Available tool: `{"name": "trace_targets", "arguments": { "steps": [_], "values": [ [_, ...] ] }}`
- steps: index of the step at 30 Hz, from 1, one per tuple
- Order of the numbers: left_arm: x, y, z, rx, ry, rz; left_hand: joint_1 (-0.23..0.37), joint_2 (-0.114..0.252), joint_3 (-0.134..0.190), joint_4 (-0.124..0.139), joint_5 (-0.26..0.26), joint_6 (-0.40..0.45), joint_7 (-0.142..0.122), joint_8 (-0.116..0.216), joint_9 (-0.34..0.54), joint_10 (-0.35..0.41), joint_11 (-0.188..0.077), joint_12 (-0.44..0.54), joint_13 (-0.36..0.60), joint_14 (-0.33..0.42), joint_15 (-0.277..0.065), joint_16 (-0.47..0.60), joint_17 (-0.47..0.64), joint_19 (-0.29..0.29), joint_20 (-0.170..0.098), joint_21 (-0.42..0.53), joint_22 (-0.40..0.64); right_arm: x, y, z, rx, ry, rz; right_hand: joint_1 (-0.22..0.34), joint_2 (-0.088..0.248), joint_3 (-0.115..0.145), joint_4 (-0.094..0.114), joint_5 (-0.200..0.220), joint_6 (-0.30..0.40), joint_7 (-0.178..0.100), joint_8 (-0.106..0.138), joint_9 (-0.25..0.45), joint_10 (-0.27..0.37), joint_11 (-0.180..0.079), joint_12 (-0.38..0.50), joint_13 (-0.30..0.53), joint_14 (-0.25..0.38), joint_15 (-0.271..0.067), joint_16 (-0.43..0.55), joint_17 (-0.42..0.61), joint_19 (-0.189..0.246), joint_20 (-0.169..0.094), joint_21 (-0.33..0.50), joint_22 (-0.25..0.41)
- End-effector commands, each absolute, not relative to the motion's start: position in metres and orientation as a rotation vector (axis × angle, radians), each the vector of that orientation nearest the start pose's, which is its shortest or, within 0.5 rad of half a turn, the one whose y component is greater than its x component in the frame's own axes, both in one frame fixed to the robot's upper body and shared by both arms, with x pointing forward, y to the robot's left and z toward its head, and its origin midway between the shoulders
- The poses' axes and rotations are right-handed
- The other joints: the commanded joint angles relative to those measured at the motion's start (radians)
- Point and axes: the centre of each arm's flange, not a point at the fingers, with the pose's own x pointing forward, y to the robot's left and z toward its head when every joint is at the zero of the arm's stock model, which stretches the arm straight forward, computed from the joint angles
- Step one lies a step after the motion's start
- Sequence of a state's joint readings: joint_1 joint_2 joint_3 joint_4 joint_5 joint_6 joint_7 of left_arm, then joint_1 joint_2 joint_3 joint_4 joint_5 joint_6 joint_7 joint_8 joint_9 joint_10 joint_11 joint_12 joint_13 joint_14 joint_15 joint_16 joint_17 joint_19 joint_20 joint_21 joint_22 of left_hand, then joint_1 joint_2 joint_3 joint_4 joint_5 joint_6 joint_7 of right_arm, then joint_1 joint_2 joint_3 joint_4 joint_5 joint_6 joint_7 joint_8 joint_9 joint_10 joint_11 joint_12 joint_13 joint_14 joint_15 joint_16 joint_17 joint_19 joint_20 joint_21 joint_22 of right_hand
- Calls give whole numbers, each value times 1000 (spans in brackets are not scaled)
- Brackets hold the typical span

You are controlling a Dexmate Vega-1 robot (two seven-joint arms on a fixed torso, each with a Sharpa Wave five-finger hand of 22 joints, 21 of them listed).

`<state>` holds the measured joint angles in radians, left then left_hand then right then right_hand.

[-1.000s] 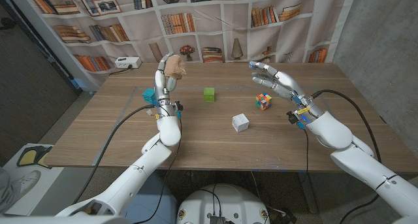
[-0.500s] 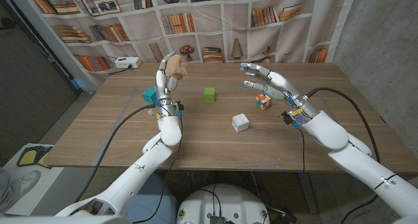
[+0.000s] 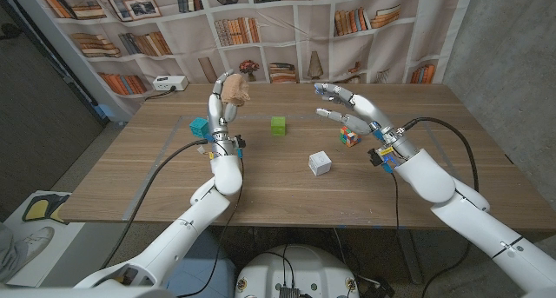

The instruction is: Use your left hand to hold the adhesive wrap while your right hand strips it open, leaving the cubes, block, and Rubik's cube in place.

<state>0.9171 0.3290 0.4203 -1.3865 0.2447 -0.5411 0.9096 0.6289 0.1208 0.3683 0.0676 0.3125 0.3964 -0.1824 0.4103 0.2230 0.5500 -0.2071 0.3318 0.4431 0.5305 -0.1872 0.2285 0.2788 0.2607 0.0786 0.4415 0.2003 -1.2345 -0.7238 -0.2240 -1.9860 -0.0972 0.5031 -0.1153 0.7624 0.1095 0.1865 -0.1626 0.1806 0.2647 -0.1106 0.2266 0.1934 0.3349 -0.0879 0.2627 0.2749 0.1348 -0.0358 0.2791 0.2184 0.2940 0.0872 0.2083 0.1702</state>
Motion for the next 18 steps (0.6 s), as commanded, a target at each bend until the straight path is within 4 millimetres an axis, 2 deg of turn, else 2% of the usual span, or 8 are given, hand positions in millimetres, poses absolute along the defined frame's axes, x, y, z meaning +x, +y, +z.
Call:
{"name": "trace_targets", "arguments": {
  "steps": [1,8,18],
  "values": [
    [572,209,-20,158,-1122,393,-1,-4,-2,5,8,17,-1,5,2,19,1,0,5,4,-3,5,-1,1,3,-5,0,443,-189,3,-728,-1167,297,17,-1,4,3,-1,7,0,4,5,-16,8,-7,7,12,-57,9,7,12,1,5,5],
    [572,207,-20,160,-1120,392,-2,1,-1,8,10,22,1,7,2,24,1,0,6,6,-4,7,-1,1,4,-4,0,437,-180,5,-733,-1191,307,21,-2,2,8,-2,-2,-3,-2,6,-24,8,-8,17,33,-66,24,18,22,1,5,7],
    [572,209,-19,164,-1121,393,-1,1,0,8,11,25,-1,7,1,27,1,0,7,7,-4,7,-2,2,4,-5,0,434,-169,7,-712,-1211,311,26,-6,-1,11,-2,-4,-8,-5,7,-30,9,-9,28,29,-69,31,31,23,-7,1,8]
  ]
}}
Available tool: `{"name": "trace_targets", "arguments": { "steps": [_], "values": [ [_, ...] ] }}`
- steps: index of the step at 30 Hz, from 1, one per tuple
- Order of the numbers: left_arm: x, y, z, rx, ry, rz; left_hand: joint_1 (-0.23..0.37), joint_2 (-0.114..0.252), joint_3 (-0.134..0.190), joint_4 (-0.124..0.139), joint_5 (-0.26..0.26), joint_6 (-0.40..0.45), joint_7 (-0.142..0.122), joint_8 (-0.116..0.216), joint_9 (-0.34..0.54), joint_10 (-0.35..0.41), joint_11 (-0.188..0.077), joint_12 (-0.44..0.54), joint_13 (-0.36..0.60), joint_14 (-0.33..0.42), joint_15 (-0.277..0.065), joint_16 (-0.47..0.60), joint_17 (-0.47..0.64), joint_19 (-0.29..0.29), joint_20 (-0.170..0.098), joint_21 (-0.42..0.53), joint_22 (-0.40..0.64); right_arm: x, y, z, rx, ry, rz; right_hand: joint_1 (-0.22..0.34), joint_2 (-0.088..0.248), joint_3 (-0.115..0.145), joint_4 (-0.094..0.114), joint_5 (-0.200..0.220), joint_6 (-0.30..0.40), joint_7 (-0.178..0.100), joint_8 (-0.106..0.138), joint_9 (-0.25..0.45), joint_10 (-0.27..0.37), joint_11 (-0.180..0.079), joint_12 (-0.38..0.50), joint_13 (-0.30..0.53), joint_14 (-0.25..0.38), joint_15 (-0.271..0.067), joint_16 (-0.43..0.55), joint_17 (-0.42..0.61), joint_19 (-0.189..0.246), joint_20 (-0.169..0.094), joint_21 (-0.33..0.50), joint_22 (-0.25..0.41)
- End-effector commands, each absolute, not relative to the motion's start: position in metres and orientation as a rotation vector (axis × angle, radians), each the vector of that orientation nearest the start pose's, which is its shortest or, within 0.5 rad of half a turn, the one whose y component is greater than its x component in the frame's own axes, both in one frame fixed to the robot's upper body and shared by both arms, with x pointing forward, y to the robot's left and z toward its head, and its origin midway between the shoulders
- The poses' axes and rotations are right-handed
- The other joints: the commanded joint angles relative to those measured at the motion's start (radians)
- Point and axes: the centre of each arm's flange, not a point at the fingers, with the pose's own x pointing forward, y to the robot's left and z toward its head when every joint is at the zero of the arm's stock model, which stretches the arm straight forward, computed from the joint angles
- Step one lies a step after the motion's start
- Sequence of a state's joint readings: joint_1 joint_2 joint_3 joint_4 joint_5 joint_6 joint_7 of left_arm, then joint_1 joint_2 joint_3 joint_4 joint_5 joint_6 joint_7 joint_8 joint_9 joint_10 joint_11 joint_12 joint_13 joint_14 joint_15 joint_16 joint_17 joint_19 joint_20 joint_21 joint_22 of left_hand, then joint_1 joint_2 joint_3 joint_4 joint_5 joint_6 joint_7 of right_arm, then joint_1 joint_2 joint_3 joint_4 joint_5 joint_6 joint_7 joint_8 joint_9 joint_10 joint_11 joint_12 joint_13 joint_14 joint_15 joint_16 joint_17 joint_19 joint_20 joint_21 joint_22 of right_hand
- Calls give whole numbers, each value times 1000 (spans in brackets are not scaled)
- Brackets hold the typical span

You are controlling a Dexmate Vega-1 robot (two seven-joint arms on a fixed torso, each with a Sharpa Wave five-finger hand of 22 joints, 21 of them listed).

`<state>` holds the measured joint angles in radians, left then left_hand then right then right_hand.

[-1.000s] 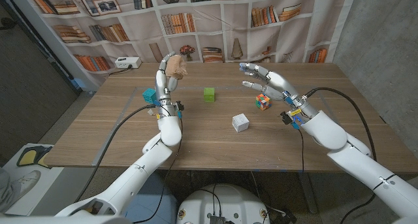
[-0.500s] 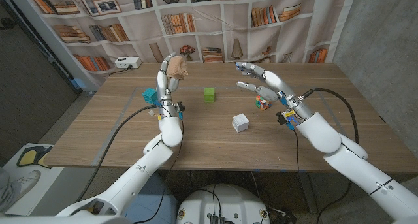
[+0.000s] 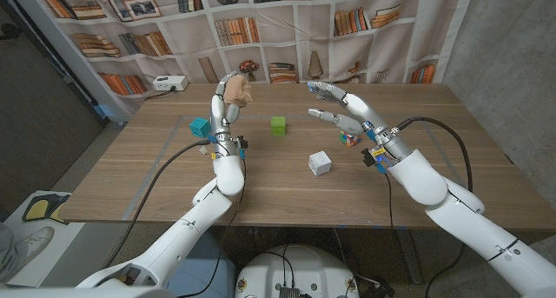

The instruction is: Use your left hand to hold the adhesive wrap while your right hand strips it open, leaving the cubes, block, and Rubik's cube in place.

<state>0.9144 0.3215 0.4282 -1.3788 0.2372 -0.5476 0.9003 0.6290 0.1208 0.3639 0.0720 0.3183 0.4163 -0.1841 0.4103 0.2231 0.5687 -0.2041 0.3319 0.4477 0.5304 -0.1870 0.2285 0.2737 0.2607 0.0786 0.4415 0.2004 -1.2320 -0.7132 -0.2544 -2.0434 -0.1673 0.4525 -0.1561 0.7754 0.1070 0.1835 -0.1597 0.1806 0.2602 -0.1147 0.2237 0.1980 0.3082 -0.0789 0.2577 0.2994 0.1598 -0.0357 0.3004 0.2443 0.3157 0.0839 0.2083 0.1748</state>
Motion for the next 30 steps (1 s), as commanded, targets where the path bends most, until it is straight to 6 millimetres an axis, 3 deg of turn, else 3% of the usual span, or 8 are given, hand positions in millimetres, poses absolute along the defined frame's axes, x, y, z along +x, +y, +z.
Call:
{"name": "trace_targets", "arguments": {
  "steps": [1,9,10,11,17,25,30],
  "values": [
    [572,208,-18,165,-1121,392,-1,1,4,4,5,6,1,7,1,9,-2,0,2,7,-4,7,3,2,5,-5,0,433,-168,7,-712,-1214,306,13,-3,2,9,-2,1,-4,-2,3,-3,-2,-4,4,4,-69,10,5,2,-4,1,3],
    [574,204,-17,165,-1122,380,1,2,5,3,7,8,1,7,1,10,-2,-1,3,7,-5,7,3,2,5,-5,0,425,-156,5,-715,-1258,275,18,-9,-2,9,-2,21,7,4,3,25,-2,9,13,23,-70,23,13,19,10,5,4],
    [574,203,-17,163,-1124,379,7,1,7,-1,9,26,-21,14,1,10,-2,-4,4,6,-3,6,1,1,7,-6,0,424,-154,5,-715,-1262,274,18,-9,-2,9,-2,21,6,4,3,26,-5,9,13,23,-71,24,14,19,9,5,4],
    [574,203,-17,161,-1124,378,8,-2,7,-2,9,33,-25,17,1,18,-1,-1,5,6,-3,6,0,1,7,-6,0,423,-153,4,-711,-1266,274,18,-10,-2,9,-2,24,8,5,3,27,-4,9,14,24,-71,24,14,21,9,6,4],
    [577,200,-18,161,-1117,367,7,-6,4,0,13,65,-31,25,-2,34,-2,1,6,7,-4,7,0,2,6,-6,0,420,-144,3,-727,-1288,277,23,-11,-2,9,-2,36,8,9,4,35,-5,13,19,25,-70,28,18,25,10,5,4],
    [578,196,-19,155,-1115,347,23,0,13,-8,18,100,-19,35,-5,63,-3,7,9,14,-5,10,-3,4,11,-6,0,418,-133,2,-752,-1310,268,27,-11,-3,10,-2,37,5,7,4,33,-10,12,25,29,-76,34,23,37,-1,8,4],
    [578,192,-18,130,-1110,318,31,8,20,-10,21,121,-17,40,-8,84,-4,10,10,20,-7,14,-3,5,12,-5,0,417,-126,4,-780,-1325,249,31,-11,-4,10,-2,34,11,4,5,22,0,8,30,36,-72,40,28,49,1,10,5]
  ]
}}
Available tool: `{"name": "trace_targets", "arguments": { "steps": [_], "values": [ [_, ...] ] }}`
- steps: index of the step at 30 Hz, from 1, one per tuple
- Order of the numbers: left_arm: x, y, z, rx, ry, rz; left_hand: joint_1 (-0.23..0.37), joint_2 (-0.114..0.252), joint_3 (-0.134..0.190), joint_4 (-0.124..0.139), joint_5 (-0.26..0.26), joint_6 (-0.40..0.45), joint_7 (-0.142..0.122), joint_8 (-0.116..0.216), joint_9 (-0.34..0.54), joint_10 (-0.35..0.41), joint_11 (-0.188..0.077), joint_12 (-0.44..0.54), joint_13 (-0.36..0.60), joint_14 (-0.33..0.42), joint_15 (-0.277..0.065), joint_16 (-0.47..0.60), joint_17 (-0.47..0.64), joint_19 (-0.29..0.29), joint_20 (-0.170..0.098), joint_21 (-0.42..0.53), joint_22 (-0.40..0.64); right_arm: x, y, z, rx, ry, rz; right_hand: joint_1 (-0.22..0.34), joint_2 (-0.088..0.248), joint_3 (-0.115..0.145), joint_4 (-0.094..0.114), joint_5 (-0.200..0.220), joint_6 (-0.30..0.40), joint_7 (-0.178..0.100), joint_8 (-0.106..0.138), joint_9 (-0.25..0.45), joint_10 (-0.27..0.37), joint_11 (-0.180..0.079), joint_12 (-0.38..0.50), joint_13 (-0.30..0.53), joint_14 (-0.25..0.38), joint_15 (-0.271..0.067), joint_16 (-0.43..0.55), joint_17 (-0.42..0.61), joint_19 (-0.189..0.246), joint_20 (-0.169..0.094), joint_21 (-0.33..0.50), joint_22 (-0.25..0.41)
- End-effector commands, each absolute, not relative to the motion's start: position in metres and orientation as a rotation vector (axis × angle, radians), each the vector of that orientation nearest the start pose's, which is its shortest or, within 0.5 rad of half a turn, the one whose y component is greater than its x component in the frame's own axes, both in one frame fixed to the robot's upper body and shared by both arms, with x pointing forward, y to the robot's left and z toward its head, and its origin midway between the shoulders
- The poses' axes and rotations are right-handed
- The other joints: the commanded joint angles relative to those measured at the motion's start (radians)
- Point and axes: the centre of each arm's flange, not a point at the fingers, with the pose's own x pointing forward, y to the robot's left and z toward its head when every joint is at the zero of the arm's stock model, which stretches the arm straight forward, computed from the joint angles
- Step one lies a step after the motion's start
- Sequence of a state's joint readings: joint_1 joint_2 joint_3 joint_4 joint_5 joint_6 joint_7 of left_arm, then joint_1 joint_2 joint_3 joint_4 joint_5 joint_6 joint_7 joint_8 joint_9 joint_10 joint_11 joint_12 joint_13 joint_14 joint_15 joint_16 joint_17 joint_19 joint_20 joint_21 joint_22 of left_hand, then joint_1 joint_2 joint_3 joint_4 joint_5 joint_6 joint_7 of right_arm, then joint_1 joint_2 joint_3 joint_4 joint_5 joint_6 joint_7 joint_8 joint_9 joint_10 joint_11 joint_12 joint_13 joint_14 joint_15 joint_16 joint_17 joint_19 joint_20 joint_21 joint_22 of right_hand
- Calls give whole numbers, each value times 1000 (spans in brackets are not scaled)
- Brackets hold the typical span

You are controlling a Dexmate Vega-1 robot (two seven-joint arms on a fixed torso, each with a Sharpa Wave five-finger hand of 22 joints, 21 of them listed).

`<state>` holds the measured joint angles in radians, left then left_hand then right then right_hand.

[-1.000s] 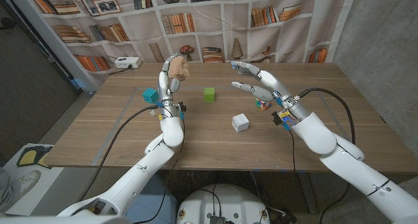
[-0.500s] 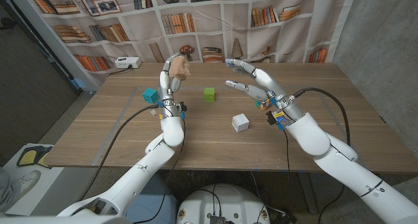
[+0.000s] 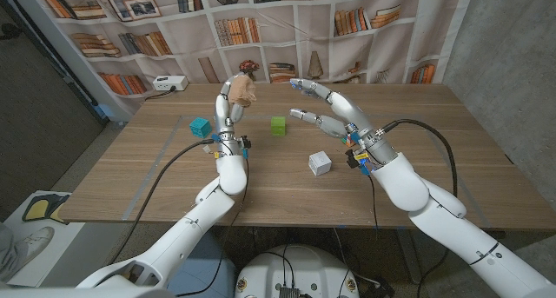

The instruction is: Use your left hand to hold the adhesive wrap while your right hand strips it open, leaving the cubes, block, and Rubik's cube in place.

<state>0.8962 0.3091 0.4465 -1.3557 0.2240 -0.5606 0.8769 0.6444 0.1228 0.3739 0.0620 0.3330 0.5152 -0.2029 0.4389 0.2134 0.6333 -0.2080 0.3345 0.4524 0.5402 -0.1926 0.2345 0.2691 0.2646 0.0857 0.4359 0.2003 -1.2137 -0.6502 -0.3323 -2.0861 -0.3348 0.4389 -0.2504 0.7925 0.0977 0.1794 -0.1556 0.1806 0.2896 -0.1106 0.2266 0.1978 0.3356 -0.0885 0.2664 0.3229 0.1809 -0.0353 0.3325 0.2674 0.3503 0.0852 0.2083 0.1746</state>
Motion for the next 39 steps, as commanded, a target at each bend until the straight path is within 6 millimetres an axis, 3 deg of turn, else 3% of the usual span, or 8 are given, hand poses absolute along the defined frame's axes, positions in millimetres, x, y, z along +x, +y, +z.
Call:
{"name": "trace_targets", "arguments": {
  "steps": [1,7,15,23,28,32,39],
  "values": [
    [578,191,-18,128,-1111,311,17,6,11,0,6,23,2,12,2,21,-1,8,5,12,-3,8,1,2,5,0,0,418,-125,4,-782,-1322,251,14,-2,0,6,-2,4,3,1,5,-7,6,-2,7,12,-76,7,6,12,-7,9,5],
    [579,188,-18,131,-1108,296,38,19,27,-13,9,24,18,10,0,33,-2,7,7,10,-4,8,-1,1,7,0,0,418,-122,6,-801,-1313,254,16,-3,-2,8,-2,-9,1,-6,6,-24,15,-8,13,9,-76,11,12,15,-11,8,6],
    [581,184,-18,125,-1108,259,71,35,55,-36,6,4,13,-3,-2,23,-2,-5,7,-1,-3,3,-5,-3,9,-2,0,416,-115,10,-846,-1285,258,12,-4,-7,13,-2,-36,-8,-17,7,-55,20,-19,20,-21,-68,4,20,6,-22,2,6],
    [581,184,-18,137,-1111,248,144,76,101,-89,-12,49,13,18,8,40,-4,-13,9,-20,1,20,18,-11,15,-3,1,418,-113,9,-854,-1279,261,8,-4,-11,16,-2,-43,-8,-19,7,-64,25,-22,24,-39,-59,-1,24,0,-21,-1,7],
    [579,185,-17,144,-1115,257,180,88,141,-91,-32,123,21,58,23,109,-10,4,18,-20,-6,46,48,-12,16,1,3,420,-112,9,-850,-1277,260,5,-5,-13,18,-2,-44,-7,-18,7,-66,27,-22,25,-41,-58,0,26,-1,-19,-1,7],
    [578,185,-16,148,-1118,260,194,88,154,-90,-42,153,27,76,30,138,-10,15,24,-17,-11,57,63,-10,16,4,4,421,-110,9,-853,-1277,260,3,-6,-14,19,-2,-43,-7,-18,7,-67,23,-22,26,-41,-57,0,27,-2,-19,-1,7],
    [575,184,-14,143,-1139,264,196,68,157,-86,-57,130,24,69,32,141,-9,20,31,-10,-6,61,74,-7,13,9,5,423,-106,10,-869,-1271,256,-1,-6,-17,21,-1,-42,-6,-17,8,-67,25,-22,28,-42,-57,1,28,-3,-16,-2,7]
  ]
}}
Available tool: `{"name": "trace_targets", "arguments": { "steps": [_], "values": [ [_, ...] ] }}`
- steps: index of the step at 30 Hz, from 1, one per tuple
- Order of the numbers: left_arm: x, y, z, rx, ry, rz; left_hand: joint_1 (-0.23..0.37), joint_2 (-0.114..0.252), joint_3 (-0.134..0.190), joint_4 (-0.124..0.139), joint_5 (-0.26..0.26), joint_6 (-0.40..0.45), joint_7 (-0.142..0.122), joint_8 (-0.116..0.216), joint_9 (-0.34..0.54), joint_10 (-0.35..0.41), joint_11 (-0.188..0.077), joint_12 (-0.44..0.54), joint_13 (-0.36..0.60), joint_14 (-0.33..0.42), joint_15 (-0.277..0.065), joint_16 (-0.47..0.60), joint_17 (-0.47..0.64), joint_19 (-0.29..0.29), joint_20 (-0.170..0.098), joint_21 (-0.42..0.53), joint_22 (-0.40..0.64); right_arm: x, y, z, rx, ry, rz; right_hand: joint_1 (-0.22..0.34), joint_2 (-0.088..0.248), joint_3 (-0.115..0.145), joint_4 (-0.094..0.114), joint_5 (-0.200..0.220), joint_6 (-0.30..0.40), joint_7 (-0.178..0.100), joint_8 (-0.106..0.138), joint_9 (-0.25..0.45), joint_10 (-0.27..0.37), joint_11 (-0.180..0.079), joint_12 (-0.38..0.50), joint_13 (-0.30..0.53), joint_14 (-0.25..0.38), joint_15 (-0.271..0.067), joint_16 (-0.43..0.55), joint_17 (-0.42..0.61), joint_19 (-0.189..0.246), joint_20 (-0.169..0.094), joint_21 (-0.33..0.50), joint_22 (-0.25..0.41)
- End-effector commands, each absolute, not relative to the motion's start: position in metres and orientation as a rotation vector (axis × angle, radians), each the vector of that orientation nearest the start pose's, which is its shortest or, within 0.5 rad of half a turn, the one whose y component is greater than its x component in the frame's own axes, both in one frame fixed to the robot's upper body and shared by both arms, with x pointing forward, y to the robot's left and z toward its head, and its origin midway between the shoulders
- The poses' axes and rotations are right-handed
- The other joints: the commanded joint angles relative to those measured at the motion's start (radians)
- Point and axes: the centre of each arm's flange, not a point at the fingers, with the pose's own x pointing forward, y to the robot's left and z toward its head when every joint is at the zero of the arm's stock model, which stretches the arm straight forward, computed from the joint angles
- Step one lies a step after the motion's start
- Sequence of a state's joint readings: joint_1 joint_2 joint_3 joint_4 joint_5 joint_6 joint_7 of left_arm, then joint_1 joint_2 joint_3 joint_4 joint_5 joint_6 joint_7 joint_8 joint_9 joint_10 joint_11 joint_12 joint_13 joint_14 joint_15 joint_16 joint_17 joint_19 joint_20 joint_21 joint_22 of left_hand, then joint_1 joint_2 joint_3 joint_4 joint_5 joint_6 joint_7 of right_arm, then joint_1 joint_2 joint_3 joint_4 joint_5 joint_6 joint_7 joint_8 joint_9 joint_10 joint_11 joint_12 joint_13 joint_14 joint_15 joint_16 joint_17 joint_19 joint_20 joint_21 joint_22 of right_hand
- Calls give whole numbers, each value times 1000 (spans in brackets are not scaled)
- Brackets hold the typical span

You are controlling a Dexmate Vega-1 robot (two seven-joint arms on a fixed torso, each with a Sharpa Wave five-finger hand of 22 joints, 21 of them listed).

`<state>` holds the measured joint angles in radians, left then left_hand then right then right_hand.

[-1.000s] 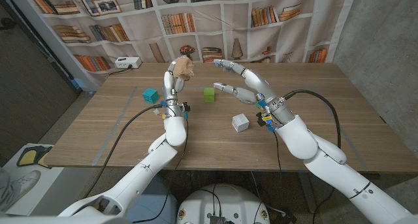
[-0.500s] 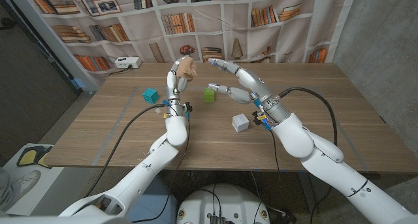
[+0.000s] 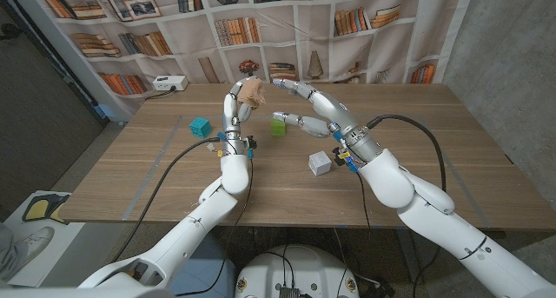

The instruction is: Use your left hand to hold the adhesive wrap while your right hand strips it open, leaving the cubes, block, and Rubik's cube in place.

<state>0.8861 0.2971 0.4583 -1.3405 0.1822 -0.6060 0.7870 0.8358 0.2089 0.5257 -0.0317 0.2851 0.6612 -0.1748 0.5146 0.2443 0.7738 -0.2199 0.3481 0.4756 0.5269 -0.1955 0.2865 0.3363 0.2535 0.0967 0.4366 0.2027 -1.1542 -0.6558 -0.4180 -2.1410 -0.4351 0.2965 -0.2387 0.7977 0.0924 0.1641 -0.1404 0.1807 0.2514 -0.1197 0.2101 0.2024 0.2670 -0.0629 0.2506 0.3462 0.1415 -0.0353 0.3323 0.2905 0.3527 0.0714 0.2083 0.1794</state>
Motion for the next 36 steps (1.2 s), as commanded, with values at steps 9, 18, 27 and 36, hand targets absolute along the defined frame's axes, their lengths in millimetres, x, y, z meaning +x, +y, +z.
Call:
{"name": "trace_targets", "arguments": {
  "steps": [9,18,27,36],
  "values": [
    [574,187,-15,133,-1132,266,-83,-91,-51,57,-34,-79,-19,-50,-15,-60,9,-22,16,7,-7,-6,0,8,-8,15,2,422,-99,8,-913,-1288,221,-10,-1,-4,7,-1,1,2,2,3,10,-1,-2,7,1,-58,4,8,-5,-1,-2,2],
    [574,186,-18,133,-1130,261,-101,-106,-64,66,-33,-79,-23,-55,-20,-63,8,-28,16,5,-6,-8,-2,8,-10,16,2,423,-95,6,-908,-1295,153,-2,4,-2,3,1,10,2,6,4,45,-13,13,12,23,-71,15,11,3,-5,1,2],
    [575,182,-18,127,-1134,242,-131,-126,-84,84,-28,-75,-23,-63,-26,-63,8,-34,18,9,-9,-8,-4,8,-15,16,1,426,-94,6,-875,-1315,105,2,6,-2,2,1,3,7,3,4,46,-18,13,18,43,-80,25,15,20,-15,7,3],
    [575,178,-17,126,-1136,234,-137,-125,-86,89,-25,-73,-22,-65,-28,-60,8,-36,18,8,-11,-9,-5,4,-13,15,1,426,-88,6,-889,-1323,80,8,3,-3,-2,1,5,8,4,4,47,-18,14,22,43,-81,27,17,20,-15,6,3]
  ]
}}
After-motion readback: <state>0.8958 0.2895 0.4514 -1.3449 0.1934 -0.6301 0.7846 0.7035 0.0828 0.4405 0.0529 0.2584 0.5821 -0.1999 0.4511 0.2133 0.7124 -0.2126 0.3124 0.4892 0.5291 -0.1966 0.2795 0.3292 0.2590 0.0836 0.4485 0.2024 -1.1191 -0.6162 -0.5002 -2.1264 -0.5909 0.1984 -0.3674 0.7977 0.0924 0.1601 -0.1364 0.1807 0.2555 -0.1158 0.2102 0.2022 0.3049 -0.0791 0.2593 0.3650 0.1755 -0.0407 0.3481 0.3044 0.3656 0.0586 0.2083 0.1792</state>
